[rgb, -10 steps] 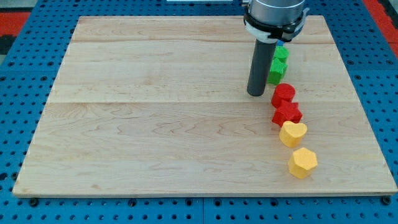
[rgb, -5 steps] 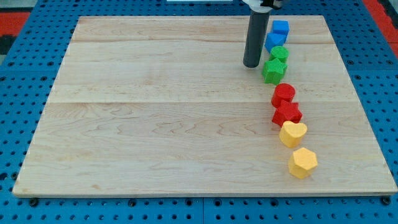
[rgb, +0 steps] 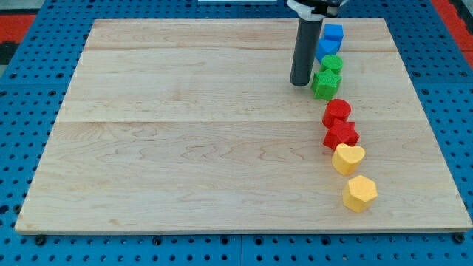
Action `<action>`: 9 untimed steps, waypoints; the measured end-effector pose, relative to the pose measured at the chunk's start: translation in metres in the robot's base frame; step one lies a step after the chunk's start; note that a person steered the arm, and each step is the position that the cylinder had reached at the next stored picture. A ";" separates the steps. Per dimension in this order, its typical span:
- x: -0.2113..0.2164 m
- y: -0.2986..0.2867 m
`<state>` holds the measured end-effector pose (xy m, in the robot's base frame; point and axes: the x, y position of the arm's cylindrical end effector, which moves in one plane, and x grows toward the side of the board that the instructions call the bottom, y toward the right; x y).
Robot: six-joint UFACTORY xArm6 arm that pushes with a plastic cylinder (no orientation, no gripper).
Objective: Slide the green a bit right
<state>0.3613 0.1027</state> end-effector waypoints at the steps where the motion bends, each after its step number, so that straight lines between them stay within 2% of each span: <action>1: 0.001 0.002; 7: 0.005 0.040; 9: -0.003 -0.051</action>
